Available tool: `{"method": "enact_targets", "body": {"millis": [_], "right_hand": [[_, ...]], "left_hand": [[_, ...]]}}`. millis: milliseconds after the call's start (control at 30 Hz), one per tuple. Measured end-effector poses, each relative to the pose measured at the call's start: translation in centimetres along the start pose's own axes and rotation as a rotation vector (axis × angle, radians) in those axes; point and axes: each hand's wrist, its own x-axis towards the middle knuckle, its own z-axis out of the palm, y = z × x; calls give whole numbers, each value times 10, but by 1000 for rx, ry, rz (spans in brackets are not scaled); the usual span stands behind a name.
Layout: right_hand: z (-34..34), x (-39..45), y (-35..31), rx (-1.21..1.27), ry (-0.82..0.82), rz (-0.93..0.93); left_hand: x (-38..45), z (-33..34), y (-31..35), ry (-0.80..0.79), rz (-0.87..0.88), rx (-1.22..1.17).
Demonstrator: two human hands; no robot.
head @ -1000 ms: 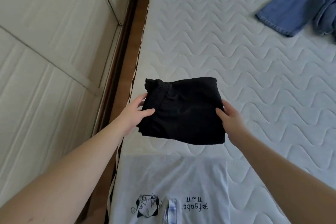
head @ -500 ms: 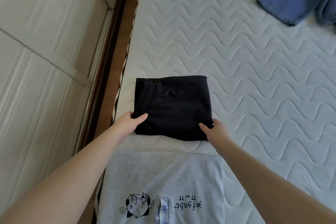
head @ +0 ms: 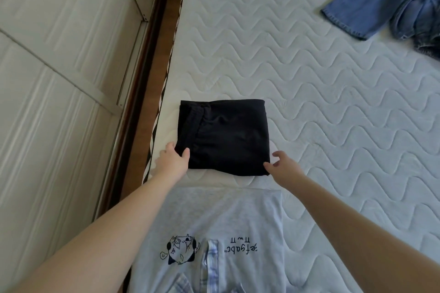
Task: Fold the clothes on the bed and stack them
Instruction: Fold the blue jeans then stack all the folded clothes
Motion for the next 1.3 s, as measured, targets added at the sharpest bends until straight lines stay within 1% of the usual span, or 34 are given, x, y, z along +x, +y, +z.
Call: {"method": "enact_targets", "body": {"millis": [67, 200, 267, 333, 433, 533, 600, 700, 833, 1000, 1100, 1300], "right_hand": [[-14, -17, -3, 17, 13, -30], [-47, -72, -19, -26, 41, -147], [-59, -105, -19, -80, 69, -217], [-71, -138, -19, -174, 128, -297], [-90, -187, -10, -334, 227, -357], [-116, -230, 1, -442, 351, -355], [-134, -260, 7, -472, 387, -344], [-154, -308, 14, -483, 485, -330], [-175, -373, 34, -474, 567, -299], [-203, -436, 78, -392, 661, -275], [-214, -468, 118, -321, 714, -254], [-236, -524, 220, -297, 800, -206]], "left_hand": [[-23, -11, -5, 61, 98, 198], [-77, -38, -5, 93, 345, 388], [-107, -48, -3, 142, 460, 483], [-140, -59, 10, 211, 550, 504], [-189, -78, 39, 250, 678, 524], [-241, -104, 73, 329, 805, 536], [-274, -123, 89, 374, 850, 556], [-324, -145, 105, 422, 887, 561], [-380, -160, 116, 405, 981, 633], [-442, -157, 131, 384, 1125, 695], [-477, -142, 153, 403, 1170, 693], [-570, -62, 189, 358, 1296, 650]]}}
